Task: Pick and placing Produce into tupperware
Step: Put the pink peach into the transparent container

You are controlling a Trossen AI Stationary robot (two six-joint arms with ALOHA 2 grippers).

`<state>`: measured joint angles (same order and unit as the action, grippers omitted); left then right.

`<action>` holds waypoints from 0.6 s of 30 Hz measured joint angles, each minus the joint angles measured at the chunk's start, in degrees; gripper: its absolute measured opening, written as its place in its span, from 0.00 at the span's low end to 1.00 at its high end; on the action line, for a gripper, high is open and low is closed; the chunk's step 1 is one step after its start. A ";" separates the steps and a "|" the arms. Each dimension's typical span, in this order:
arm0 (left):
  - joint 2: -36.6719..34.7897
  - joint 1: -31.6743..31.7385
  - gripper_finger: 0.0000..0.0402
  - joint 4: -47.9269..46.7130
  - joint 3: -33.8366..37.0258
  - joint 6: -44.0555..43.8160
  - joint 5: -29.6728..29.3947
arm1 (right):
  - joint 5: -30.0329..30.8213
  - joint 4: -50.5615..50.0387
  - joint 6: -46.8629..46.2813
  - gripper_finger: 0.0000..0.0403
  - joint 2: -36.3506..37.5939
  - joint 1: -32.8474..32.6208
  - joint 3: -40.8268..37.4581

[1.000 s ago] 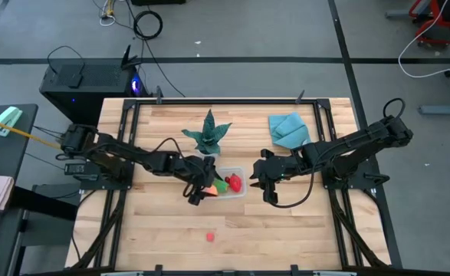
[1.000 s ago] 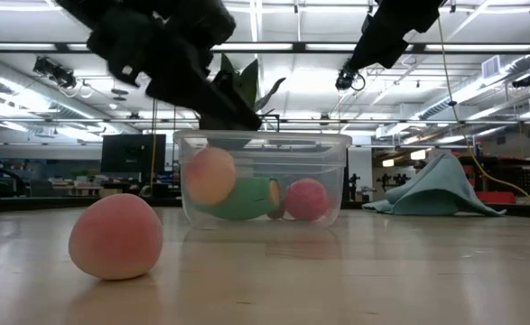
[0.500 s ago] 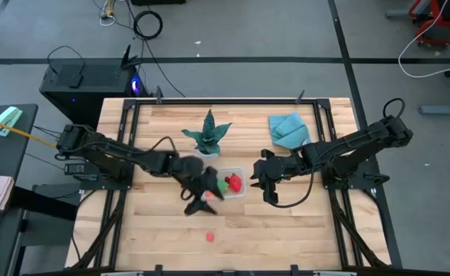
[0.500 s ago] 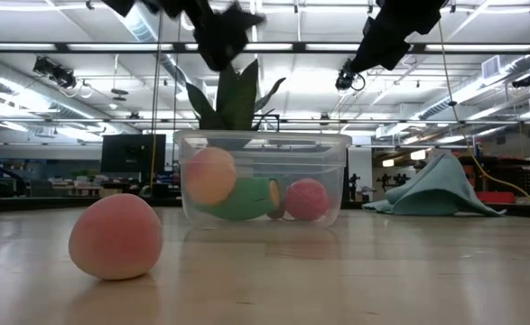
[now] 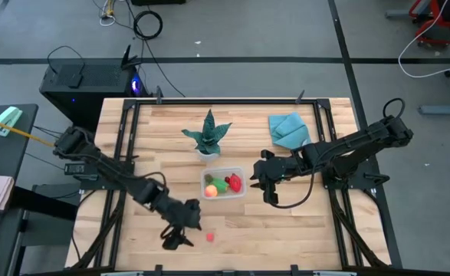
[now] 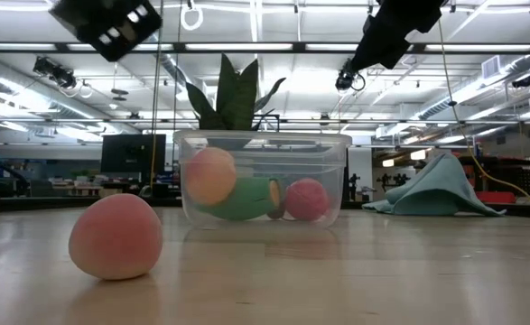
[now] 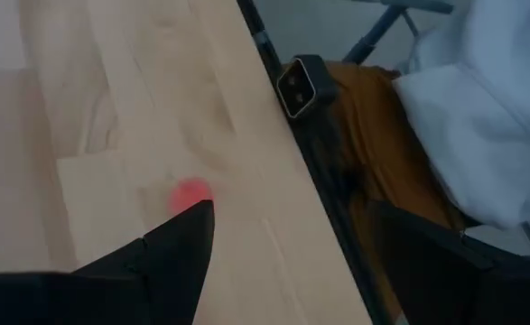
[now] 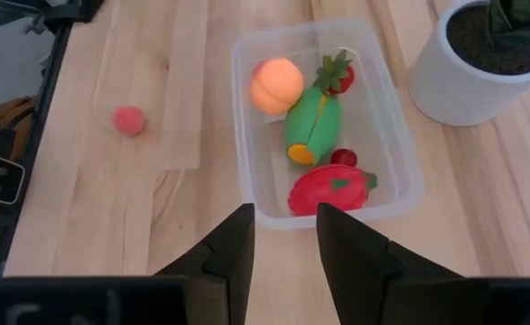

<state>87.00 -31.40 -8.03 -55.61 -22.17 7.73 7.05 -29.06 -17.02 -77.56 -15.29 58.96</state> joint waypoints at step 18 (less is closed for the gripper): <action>10.19 -2.10 0.74 -2.64 0.01 15.46 -9.77 | -0.02 0.87 0.59 0.32 0.00 0.00 0.00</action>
<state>97.19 -33.50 -10.67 -55.61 -6.71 -2.03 7.03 -28.19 -16.43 -77.56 -15.29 58.96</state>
